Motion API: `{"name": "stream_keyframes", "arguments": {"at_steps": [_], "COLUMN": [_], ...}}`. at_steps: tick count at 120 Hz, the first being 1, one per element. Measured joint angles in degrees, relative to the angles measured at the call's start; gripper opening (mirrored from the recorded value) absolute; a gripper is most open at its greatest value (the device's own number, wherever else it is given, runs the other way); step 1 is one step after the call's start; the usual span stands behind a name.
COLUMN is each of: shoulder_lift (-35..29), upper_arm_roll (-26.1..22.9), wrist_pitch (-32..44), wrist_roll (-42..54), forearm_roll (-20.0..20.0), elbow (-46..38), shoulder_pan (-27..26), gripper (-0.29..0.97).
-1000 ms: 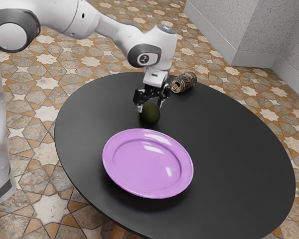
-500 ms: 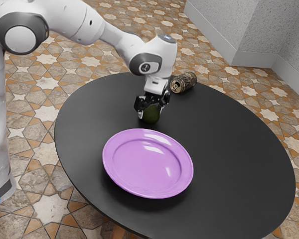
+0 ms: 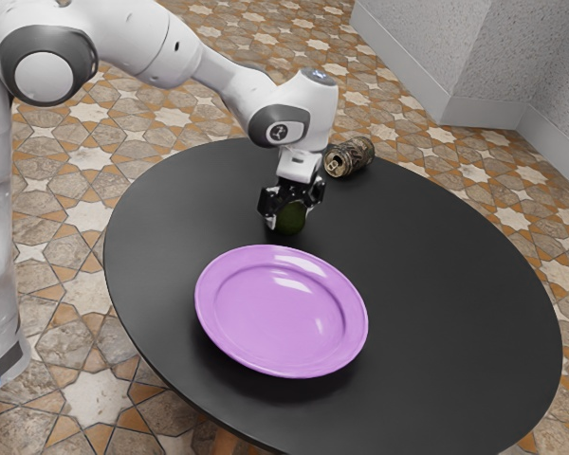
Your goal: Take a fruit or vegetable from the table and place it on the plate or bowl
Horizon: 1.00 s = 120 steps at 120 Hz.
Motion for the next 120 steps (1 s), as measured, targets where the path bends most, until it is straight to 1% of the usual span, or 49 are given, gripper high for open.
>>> {"name": "stream_keyframes", "arguments": {"at_steps": [33,47,63,76,81,87,105,112,120], "shoulder_lift": [-0.18,-1.15,-3.68,-5.99,-7.15,-8.16,-9.89,-10.03,-10.09], "upper_arm_roll": [0.01,-0.12,-0.06,-2.73,-4.66,-7.38,-16.75,-18.72,-20.17], "wrist_pitch": [0.34,0.14,-0.77,-2.19,-2.98,-4.04,-6.84,-7.65,-8.32], "wrist_roll": [-0.61,-1.17,-1.88,-2.55,-2.88,-3.34,-5.12,-5.88,-6.70], "forearm_roll": [0.15,0.26,0.41,0.54,0.60,0.65,0.73,0.71,0.67], "elbow": [0.07,0.09,0.34,0.96,1.57,2.47,4.81,5.24,5.45], "shoulder_pan": [-0.07,-0.15,-0.58,1.68,2.91,3.21,-1.04,-1.71,-1.11], "gripper": [0.44,0.39,0.38,0.38,0.38,0.38,0.38,0.38,0.39]}}
